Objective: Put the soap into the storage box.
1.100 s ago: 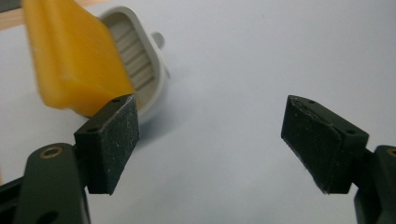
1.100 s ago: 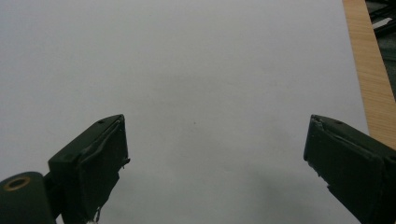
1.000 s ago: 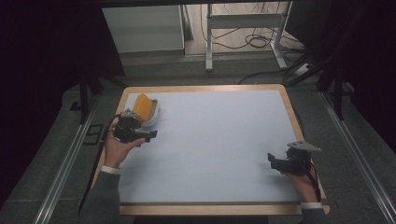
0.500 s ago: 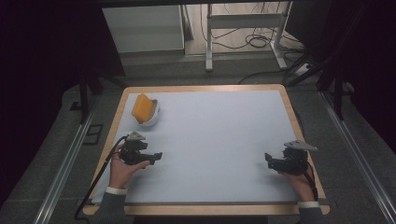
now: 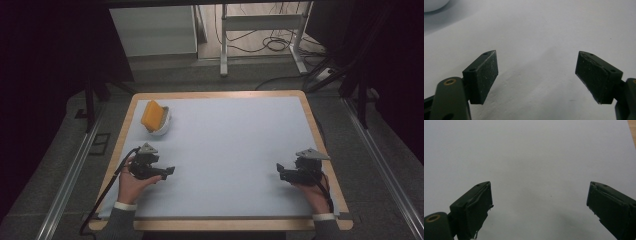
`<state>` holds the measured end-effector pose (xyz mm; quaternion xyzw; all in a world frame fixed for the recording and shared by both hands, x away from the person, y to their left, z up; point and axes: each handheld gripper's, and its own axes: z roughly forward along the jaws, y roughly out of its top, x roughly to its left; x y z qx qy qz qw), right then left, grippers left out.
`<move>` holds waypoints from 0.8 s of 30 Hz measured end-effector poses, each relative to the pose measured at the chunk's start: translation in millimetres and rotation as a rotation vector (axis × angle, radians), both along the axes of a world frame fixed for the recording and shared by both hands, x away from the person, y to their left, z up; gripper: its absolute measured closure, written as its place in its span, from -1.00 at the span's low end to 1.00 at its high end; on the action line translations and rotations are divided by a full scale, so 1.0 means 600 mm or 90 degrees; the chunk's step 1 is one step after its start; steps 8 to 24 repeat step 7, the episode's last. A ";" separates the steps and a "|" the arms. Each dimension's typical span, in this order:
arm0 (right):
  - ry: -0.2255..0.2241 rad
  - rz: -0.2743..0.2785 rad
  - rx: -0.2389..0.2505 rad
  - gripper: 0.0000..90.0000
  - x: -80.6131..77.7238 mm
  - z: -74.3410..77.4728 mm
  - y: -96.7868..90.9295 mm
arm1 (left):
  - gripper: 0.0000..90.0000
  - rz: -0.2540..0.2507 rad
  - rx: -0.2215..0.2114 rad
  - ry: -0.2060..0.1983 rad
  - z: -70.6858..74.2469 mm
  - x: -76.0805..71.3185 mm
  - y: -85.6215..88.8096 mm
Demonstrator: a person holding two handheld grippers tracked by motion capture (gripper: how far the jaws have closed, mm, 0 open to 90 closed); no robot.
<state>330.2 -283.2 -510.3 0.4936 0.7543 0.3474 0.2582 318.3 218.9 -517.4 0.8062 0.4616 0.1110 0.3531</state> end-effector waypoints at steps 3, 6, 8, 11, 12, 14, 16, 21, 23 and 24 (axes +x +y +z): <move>-0.005 0.003 0.001 -0.86 -0.002 0.000 -0.002 | -0.58 -0.002 0.002 0.001 -0.001 0.000 -0.001; -0.006 0.007 0.003 -0.86 -0.003 0.000 -0.003 | -0.58 -0.003 0.005 0.002 -0.001 0.001 -0.001; -0.009 0.010 0.002 -0.86 -0.004 0.000 -0.002 | -0.58 -0.003 0.004 0.002 -0.001 0.001 -0.001; -0.009 0.010 0.002 -0.86 -0.004 0.000 -0.002 | -0.58 -0.003 0.004 0.002 -0.001 0.001 -0.001; -0.009 0.010 0.002 -0.86 -0.004 0.000 -0.002 | -0.58 -0.003 0.004 0.002 -0.001 0.001 -0.001; -0.009 0.010 0.002 -0.86 -0.004 0.000 -0.002 | -0.58 -0.003 0.004 0.002 -0.001 0.001 -0.001; -0.009 0.010 0.002 -0.86 -0.004 0.000 -0.002 | -0.58 -0.003 0.004 0.002 -0.001 0.001 -0.001; -0.009 0.010 0.002 -0.86 -0.004 0.000 -0.002 | -0.58 -0.003 0.004 0.002 -0.001 0.001 -0.001; -0.009 0.010 0.002 -0.86 -0.004 0.000 -0.002 | -0.58 -0.003 0.004 0.002 -0.001 0.001 -0.001; -0.009 0.010 0.002 -0.86 -0.004 0.000 -0.002 | -0.58 -0.003 0.004 0.002 -0.001 0.001 -0.001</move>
